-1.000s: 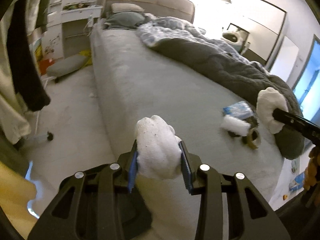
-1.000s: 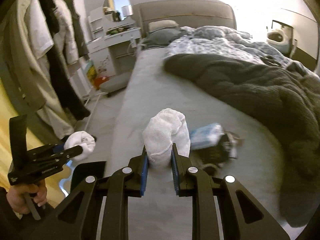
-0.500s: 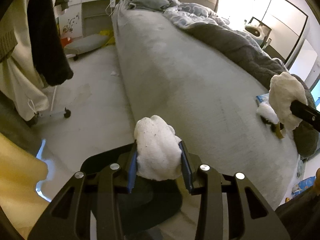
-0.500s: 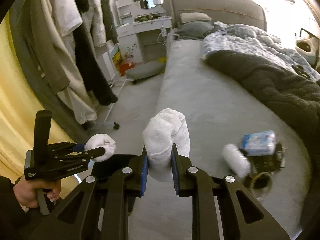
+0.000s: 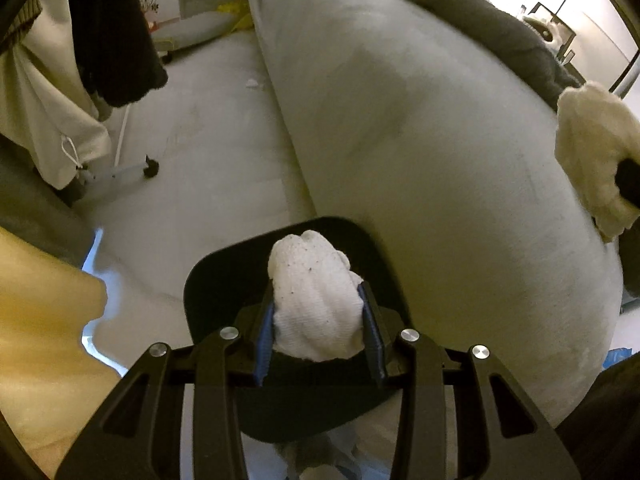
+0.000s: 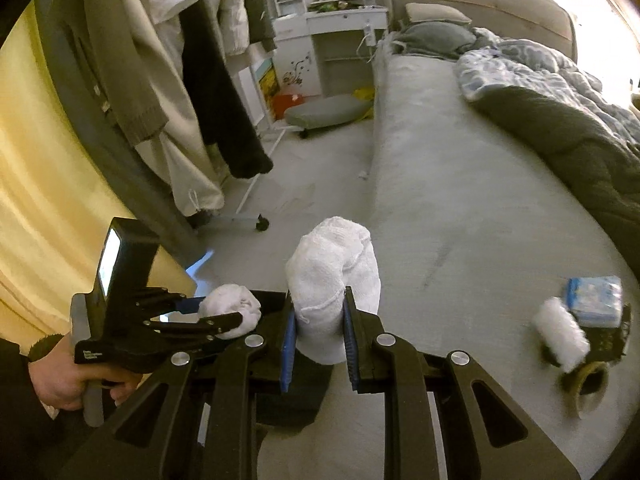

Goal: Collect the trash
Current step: 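Carry both tissue balls over the black bin and open the left gripper, then open the right gripper over the black bin to drop its tissue ball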

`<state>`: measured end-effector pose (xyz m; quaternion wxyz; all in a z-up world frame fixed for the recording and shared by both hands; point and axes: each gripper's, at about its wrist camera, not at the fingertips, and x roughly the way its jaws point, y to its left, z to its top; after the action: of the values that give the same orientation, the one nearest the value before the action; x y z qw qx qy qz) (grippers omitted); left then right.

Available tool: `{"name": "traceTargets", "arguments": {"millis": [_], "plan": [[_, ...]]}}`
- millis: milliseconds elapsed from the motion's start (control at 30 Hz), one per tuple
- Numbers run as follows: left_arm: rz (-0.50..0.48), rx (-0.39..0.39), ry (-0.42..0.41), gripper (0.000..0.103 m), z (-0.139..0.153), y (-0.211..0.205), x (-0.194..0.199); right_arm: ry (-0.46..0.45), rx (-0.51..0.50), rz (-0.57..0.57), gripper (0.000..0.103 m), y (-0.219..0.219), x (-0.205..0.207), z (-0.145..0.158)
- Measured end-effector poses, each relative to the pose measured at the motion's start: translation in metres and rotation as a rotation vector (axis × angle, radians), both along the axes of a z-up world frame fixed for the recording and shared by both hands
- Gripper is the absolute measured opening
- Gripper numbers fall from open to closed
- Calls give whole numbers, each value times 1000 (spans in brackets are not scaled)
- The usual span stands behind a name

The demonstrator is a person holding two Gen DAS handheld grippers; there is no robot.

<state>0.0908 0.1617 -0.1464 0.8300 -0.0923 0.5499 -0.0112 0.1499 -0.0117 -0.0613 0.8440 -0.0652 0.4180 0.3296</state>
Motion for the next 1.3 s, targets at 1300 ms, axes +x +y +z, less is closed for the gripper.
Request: {"name": "traceTargets", "arguments": {"millis": [1300], "plan": [[86,-12,-342,82,82,68,-50,280,-135,121,23,96,21,-116]]}}
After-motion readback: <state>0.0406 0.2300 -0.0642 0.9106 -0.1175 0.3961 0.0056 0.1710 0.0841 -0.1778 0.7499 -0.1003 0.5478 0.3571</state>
